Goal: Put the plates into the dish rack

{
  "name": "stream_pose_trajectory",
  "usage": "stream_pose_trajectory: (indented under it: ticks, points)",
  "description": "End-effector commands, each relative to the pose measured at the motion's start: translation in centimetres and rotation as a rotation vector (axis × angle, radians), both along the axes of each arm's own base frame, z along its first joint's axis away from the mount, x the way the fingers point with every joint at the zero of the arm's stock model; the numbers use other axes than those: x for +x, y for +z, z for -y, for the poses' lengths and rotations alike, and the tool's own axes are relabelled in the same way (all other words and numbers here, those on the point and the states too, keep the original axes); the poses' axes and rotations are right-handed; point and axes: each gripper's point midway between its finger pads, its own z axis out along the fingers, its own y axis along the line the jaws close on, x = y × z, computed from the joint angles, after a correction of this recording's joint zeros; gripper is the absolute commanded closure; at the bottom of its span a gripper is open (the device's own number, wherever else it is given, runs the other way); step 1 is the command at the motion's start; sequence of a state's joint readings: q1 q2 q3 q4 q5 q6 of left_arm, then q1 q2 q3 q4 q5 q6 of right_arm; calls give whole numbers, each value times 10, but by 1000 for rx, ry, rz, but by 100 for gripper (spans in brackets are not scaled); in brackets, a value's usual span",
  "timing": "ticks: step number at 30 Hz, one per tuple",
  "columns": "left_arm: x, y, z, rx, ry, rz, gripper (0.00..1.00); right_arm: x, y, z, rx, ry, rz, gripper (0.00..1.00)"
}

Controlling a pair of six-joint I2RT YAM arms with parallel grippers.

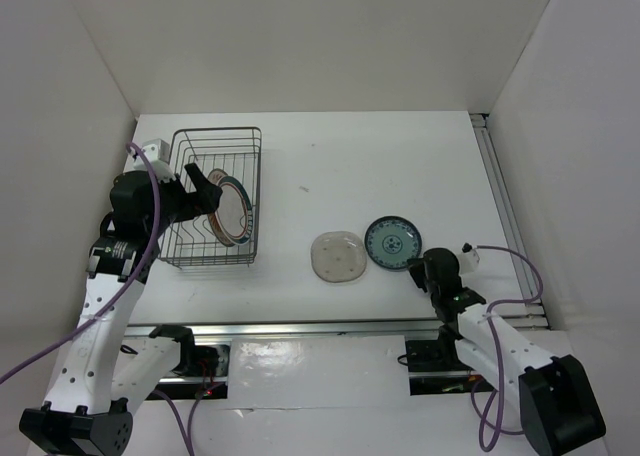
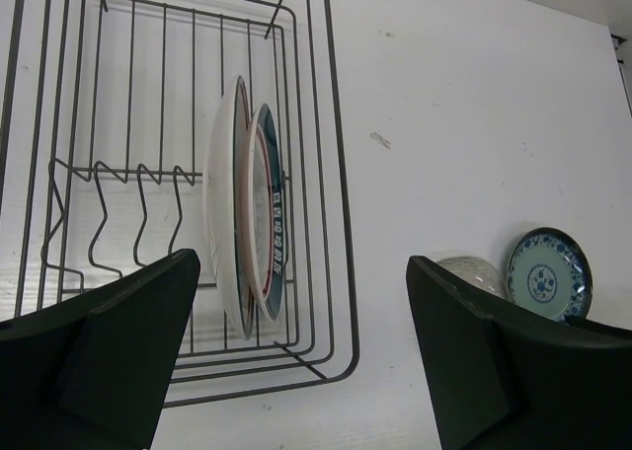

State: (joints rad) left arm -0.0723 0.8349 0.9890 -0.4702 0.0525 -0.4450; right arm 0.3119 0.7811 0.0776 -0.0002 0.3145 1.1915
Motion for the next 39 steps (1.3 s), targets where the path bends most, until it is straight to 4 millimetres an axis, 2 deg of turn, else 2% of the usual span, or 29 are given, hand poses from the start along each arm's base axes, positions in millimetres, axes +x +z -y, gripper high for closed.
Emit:
stream_pose_trajectory:
  ticks: [1,7,10,12,13,14,16,18,19,20,22,23,24,25,26,27,28,29,32,33,34,35,37,39]
  points:
    - [2,28,2,-2,-23,89,0,-8,-14,9,-45,-33,-54,100]
    - [1,28,3,3,-34,90,0,10,9,10,-10,-90,17,100]
    - [2,26,7,-3,-53,81,0,20,28,17,10,-163,82,100]
    - [1,26,10,-10,-73,81,0,30,49,18,42,-204,141,100]
    - [0,26,12,-15,-85,80,0,31,51,21,38,-215,153,100]
    - [3,25,15,-11,-104,81,0,40,69,21,54,-232,218,100]
    - [0,28,24,-29,-156,91,0,50,90,20,77,-240,280,100]
    - [2,23,30,-33,-195,70,0,61,116,17,72,-216,363,100]
    - [0,25,37,-47,-234,79,0,65,128,10,74,-181,399,100]
    - [1,22,40,-47,-257,70,0,72,150,-4,105,-119,485,100]
    - [-3,26,49,-67,-312,80,0,77,165,-20,44,13,559,100]
    - [-2,26,53,-75,-334,80,0,78,189,-48,75,161,660,100]
    - [-5,29,60,-91,-380,89,0,77,197,-61,22,269,713,100]
    - [-6,23,64,-103,-405,69,0,74,206,-77,20,368,768,100]
    - [-8,27,68,-111,-432,83,0,60,235,-108,55,553,898,100]
    - [-9,30,72,-110,-463,99,0,57,231,-126,49,655,908,100]
    - [-12,30,79,-127,-510,98,0,52,244,-140,60,732,960,100]
    - [-14,31,81,-134,-529,98,0,41,247,-162,93,845,987,100]
    - [-17,33,88,-144,-585,109,0,31,266,-187,82,943,1060,100]
    - [-18,30,89,-149,-593,100,0,22,266,-202,90,993,1061,100]
    - [-19,28,91,-158,-609,91,0,22,277,-210,64,1008,1101,100]
    - [-20,29,92,-161,-618,91,0,17,275,-223,60,1043,1090,100]
    - [-22,26,97,-177,-651,78,0,14,290,-236,65,1062,1128,100]
    - [-20,25,98,-182,-661,75,0,14,289,-250,72,1076,1115,100]
